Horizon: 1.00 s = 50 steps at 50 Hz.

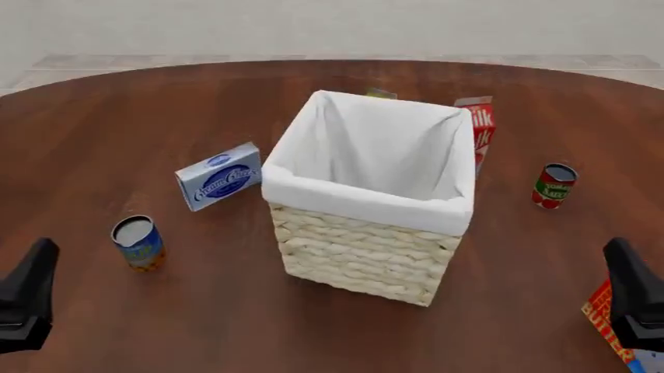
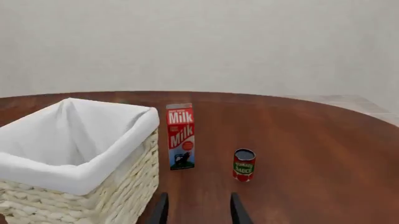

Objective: Pick up the alphabet soup and the tomato sauce, and put them in the basket.

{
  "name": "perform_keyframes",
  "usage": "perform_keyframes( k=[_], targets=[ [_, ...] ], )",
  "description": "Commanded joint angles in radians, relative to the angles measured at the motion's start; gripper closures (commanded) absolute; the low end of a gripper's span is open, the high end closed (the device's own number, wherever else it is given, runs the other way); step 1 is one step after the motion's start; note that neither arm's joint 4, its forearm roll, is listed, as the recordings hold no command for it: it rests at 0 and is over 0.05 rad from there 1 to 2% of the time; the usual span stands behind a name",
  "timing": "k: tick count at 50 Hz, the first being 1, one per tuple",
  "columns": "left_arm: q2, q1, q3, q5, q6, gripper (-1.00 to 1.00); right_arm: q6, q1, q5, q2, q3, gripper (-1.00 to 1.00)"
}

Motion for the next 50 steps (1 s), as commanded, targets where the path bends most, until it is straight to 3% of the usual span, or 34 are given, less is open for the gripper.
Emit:
perform_keyframes(
  k=[1,15,23,25,27,38,50],
  targets=[
    [0.003,0.0,-0.002,0.001,0.0,-1.0,0.001,0.0,-0.006,0.016,-0.002,-1.0],
    [0.0,0.0,-0.002,0.006,-0.001,-1.0,0.007,0.009,0.009,0.027,-0.014,-1.0],
    [-0.001,0.016,-0.003,0.003,0.0,-1.0,-0.015,0.012,-0.065,0.138,-0.039,-1.0],
    [-0.001,0.016,-0.003,0.003,-0.002,-1.0,0.009,0.007,-0.083,0.172,-0.045,-1.0],
    [0.002,0.014,-0.002,0.002,-0.002,-1.0,-0.001,0.016,-0.091,0.188,-0.054,-1.0],
    [0.007,0.013,-0.002,-0.001,-0.006,-1.0,-0.004,0.029,-0.022,0.202,-0.139,-1.0],
    [0.004,0.015,-0.001,0.004,-0.008,-1.0,-0.001,0.028,0.083,0.266,-0.314,-1.0]
  ],
)
